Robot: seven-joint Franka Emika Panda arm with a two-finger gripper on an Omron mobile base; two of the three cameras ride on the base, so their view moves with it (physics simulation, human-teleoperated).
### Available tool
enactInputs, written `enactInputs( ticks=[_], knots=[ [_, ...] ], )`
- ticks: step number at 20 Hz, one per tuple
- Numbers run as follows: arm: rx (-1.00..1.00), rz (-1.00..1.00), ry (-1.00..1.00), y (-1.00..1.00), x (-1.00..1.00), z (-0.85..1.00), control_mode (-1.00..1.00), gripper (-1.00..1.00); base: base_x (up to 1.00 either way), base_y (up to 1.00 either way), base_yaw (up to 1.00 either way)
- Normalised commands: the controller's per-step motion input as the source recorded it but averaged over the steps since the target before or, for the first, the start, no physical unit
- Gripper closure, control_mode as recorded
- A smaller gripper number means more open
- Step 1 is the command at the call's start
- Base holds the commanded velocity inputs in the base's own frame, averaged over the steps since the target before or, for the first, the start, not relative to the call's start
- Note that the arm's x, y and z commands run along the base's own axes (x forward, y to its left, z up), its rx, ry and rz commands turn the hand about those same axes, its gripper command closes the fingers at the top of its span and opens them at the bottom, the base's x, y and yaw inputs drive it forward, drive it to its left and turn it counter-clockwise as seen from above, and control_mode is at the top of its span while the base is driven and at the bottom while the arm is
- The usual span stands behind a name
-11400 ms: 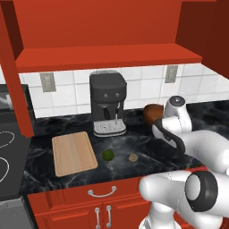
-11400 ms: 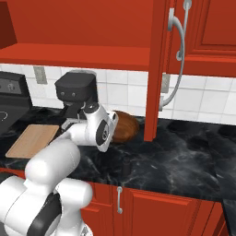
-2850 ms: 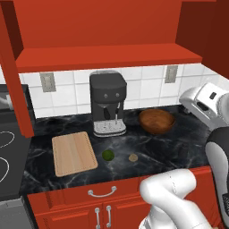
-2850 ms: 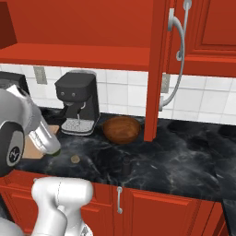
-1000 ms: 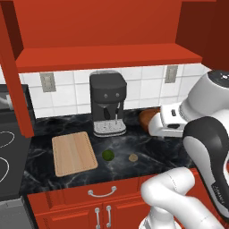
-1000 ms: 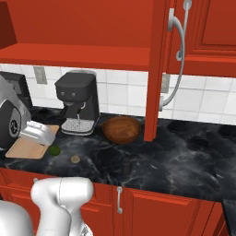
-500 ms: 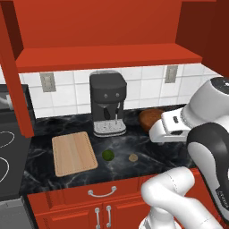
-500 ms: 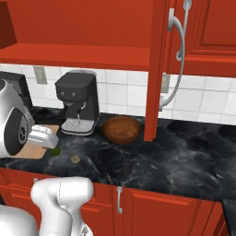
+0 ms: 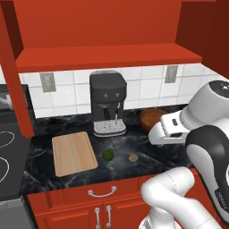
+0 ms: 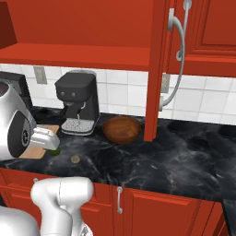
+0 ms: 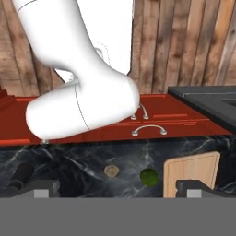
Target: Open the cabinet. Place the bowl and condiment on the counter. Then place the lime and garlic on the cutting board.
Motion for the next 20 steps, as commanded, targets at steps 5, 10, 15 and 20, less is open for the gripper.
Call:
enactInputs(
  ticks=[5, 10, 15, 20],
  knots=[
    [0.0, 0.0, 0.0, 0.0, 0.16, -0.15, -1.0, -1.0, 0.0, 0.0, 0.0],
    [0.0, 0.0, 0.0, 0.0, 0.22, -0.18, -1.0, -1.0, 0.0, 0.0, 0.0],
    [-0.01, 0.0, 0.0, 0.0, 0.15, -0.25, -1.0, -1.0, 0.0, 0.0, 0.0],
    [-0.02, 0.0, 0.0, 0.0, 0.15, -0.26, -1.0, -1.0, 0.0, 0.0, 0.0]
  ],
)
